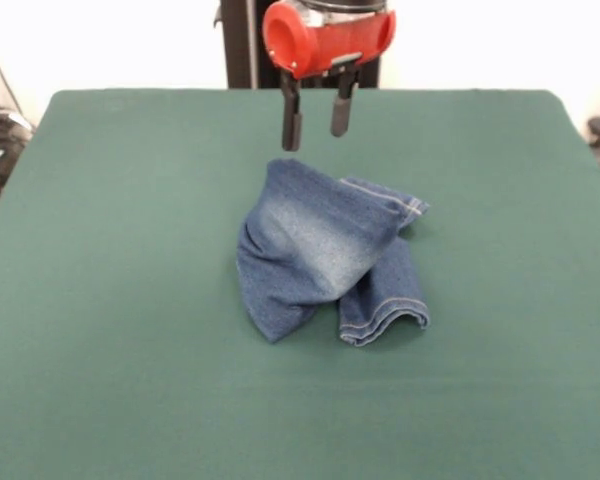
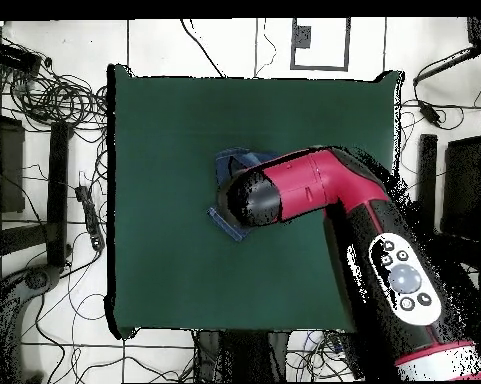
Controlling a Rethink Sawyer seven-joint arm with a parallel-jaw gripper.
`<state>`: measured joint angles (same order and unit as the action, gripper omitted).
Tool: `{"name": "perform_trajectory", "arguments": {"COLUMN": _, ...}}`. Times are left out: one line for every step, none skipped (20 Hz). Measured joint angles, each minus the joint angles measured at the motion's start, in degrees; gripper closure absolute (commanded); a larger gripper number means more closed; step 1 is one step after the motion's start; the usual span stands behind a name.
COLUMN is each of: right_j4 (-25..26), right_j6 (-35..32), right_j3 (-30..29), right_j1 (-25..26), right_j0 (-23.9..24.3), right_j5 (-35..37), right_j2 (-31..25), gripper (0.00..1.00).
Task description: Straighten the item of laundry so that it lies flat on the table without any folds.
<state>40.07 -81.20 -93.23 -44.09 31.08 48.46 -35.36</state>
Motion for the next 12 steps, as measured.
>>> {"name": "perform_trajectory", "arguments": {"right_j4": 0.36, "right_j6": 0.00, "right_j3": 0.80, "right_j1": 0.80, "right_j0": -0.01, "right_j5": 0.00, "right_j2": -0.02, "gripper": 0.00}}
{"name": "perform_trajectory", "arguments": {"right_j4": 0.52, "right_j6": 0.00, "right_j3": 1.01, "right_j1": 1.04, "right_j0": -0.01, "right_j5": 0.00, "right_j2": -0.01, "gripper": 0.00}}
{"name": "perform_trajectory", "arguments": {"right_j4": 0.64, "right_j6": 0.00, "right_j3": 1.13, "right_j1": 1.18, "right_j0": -0.01, "right_j5": 0.00, "right_j2": -0.01, "gripper": 0.00}}
{"name": "perform_trajectory", "arguments": {"right_j4": 0.97, "right_j6": 0.00, "right_j3": 1.45, "right_j1": 1.54, "right_j0": 0.00, "right_j5": 0.00, "right_j2": 0.00, "gripper": 0.00}}
{"name": "perform_trajectory", "arguments": {"right_j4": 1.28, "right_j6": 0.00, "right_j3": 1.72, "right_j1": 1.90, "right_j0": -0.01, "right_j5": 0.00, "right_j2": -0.01, "gripper": 0.00}}
{"name": "perform_trajectory", "arguments": {"right_j4": 2.02, "right_j6": 0.00, "right_j3": 2.19, "right_j1": 2.71, "right_j0": 0.00, "right_j5": 0.00, "right_j2": 0.00, "gripper": 0.00}}
{"name": "perform_trajectory", "arguments": {"right_j4": 2.20, "right_j6": 0.00, "right_j3": 2.28, "right_j1": 2.92, "right_j0": 0.01, "right_j5": -0.01, "right_j2": 0.00, "gripper": 0.00}}
{"name": "perform_trajectory", "arguments": {"right_j4": 2.39, "right_j6": 0.00, "right_j3": 2.36, "right_j1": 3.12, "right_j0": 0.02, "right_j5": -0.01, "right_j2": -0.01, "gripper": 0.00}}
{"name": "perform_trajectory", "arguments": {"right_j4": 2.70, "right_j6": 0.00, "right_j3": 2.46, "right_j1": 3.46, "right_j0": 0.05, "right_j5": -0.01, "right_j2": -0.01, "gripper": 0.00}}
{"name": "perform_trajectory", "arguments": {"right_j4": 3.02, "right_j6": 0.00, "right_j3": 2.51, "right_j1": 3.74, "right_j0": 0.08, "right_j5": -0.01, "right_j2": 0.00, "gripper": 0.00}}
{"name": "perform_trajectory", "arguments": {"right_j4": 3.31, "right_j6": 0.00, "right_j3": 2.53, "right_j1": 3.91, "right_j0": 0.09, "right_j5": -0.01, "right_j2": 0.00, "gripper": 0.00}}
{"name": "perform_trajectory", "arguments": {"right_j4": 3.70, "right_j6": 0.00, "right_j3": 2.56, "right_j1": 4.10, "right_j0": 0.09, "right_j5": -0.01, "right_j2": -0.01, "gripper": 0.00}}
